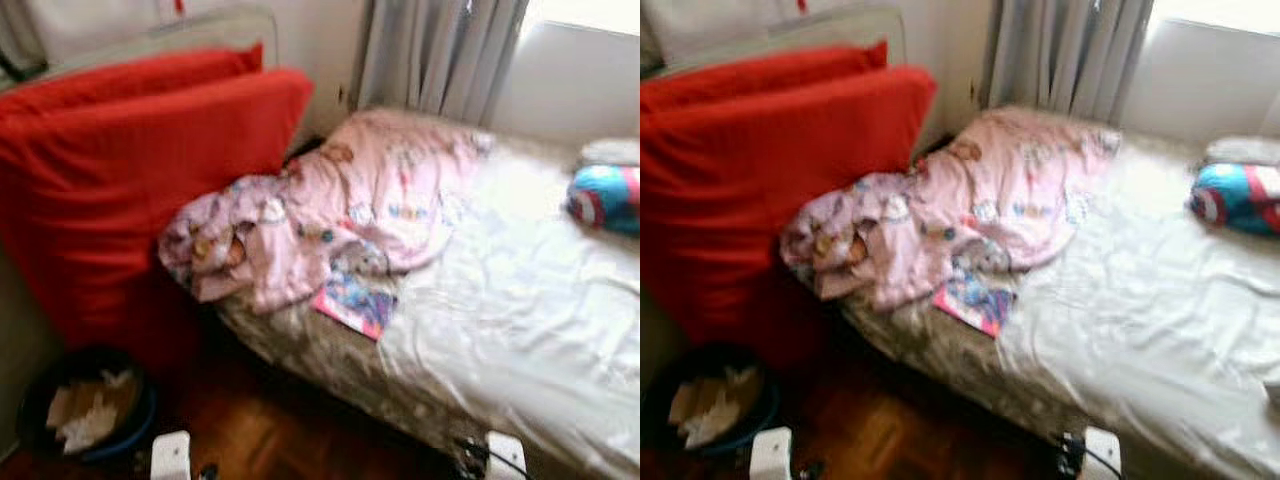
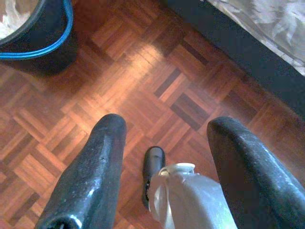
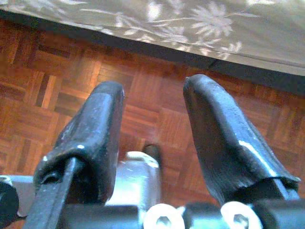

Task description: Clean up the room

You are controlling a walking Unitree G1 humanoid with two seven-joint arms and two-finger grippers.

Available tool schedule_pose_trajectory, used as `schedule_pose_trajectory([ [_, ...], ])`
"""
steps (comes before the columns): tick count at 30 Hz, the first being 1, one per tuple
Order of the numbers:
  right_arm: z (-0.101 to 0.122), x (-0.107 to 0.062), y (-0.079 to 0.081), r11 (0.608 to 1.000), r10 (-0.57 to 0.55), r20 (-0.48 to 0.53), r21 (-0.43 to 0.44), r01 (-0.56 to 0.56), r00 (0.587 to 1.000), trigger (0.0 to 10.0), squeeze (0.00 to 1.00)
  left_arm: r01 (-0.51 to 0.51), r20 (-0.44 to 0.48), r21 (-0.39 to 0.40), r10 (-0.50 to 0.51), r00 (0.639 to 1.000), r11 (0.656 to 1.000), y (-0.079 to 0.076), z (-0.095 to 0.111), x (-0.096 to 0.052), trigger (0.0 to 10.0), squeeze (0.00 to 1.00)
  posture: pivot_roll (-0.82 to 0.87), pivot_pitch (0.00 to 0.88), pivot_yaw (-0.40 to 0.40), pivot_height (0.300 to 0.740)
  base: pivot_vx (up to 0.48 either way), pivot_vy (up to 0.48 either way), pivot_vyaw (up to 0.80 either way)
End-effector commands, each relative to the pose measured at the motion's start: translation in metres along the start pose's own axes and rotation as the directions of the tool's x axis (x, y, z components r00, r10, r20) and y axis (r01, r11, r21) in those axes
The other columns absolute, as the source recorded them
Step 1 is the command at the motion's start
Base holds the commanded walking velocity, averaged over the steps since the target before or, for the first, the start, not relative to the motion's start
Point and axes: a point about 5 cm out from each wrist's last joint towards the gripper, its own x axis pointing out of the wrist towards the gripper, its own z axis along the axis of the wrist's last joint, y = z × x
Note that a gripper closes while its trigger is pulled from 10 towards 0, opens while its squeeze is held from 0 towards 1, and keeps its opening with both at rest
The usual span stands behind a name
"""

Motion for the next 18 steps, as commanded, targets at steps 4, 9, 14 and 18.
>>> schedule_pose_trajectory([
  [4,-0.0025,-0.0024,-0.0071,1.0,-0.023,-0.003,0.005,0.023,1.0,10.0,0.0,0.018,-0.022,-0.006,-0.018,1.0,1.0,-0.0075,-0.0052,-0.0005,10.0,0.0,0.08,0.006,-0.029,0.74,0.0,-0.396,0.0],
  [9,-0.0026,-0.0024,-0.0073,1.0,-0.026,-0.002,0.008,0.026,1.0,10.0,0.0,0.022,-0.027,-0.004,-0.022,0.999,1.0,-0.0086,-0.0062,-0.0006,10.0,0.0,0.07,0.005,-0.027,0.74,0.0,-0.398,0.0],
  [14,-0.0027,-0.0024,-0.0072,1.0,-0.027,-0.001,0.01,0.027,1.0,10.0,0.0,0.023,-0.029,-0.002,-0.023,0.999,1.0,-0.0086,-0.0058,-0.0004,10.0,0.0,0.07,0.005,-0.026,0.74,0.0,-0.396,0.0],
  [18,-0.0028,-0.0024,-0.0071,1.0,-0.029,-0.003,0.011,0.029,1.0,10.0,0.0,0.025,-0.03,0.0,-0.025,0.999,1.0,-0.0085,-0.0055,-0.0003,10.0,0.0,0.07,0.004,-0.025,0.74,0.0,-0.399,0.0],
])
